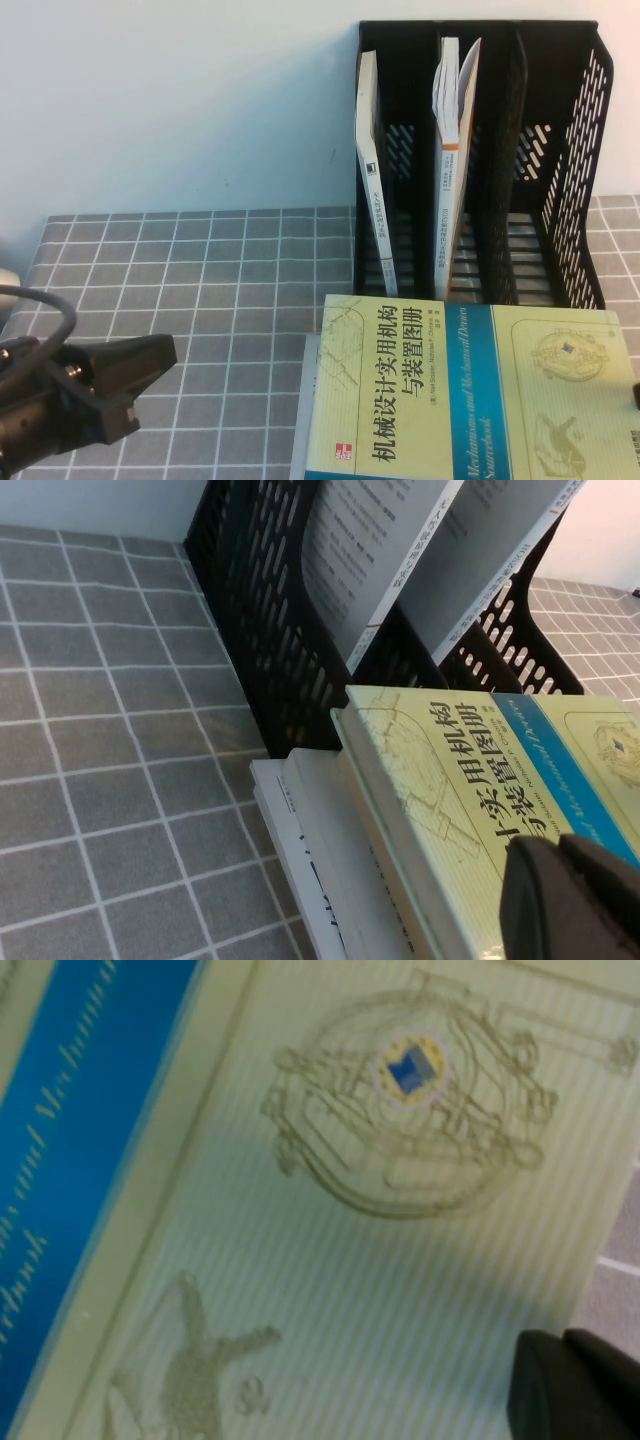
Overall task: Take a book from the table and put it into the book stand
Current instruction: Push book with right arm, then pick up the book with your left arm, then place the book on the book shelf
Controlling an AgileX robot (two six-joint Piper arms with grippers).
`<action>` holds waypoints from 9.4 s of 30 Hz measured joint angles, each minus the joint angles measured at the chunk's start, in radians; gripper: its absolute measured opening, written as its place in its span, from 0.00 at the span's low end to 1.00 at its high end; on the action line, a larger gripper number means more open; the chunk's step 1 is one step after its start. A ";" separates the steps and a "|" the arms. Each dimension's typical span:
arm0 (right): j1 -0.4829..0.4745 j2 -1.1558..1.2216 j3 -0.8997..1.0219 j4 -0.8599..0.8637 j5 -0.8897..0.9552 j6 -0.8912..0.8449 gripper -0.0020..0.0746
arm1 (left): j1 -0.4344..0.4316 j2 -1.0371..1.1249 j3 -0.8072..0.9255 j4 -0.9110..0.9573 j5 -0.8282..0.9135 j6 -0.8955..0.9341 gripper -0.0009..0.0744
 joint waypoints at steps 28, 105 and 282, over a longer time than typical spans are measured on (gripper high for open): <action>0.000 0.004 -0.002 -0.051 -0.020 0.060 0.02 | 0.000 0.002 0.000 -0.020 0.081 -0.026 0.01; 0.179 0.141 0.055 0.385 -0.150 -0.172 0.02 | 0.000 0.008 -0.002 -0.311 0.172 -0.283 0.71; 0.187 -0.523 -0.349 -0.368 0.587 0.288 0.02 | -0.342 0.634 -1.089 -0.187 -0.324 -0.329 0.27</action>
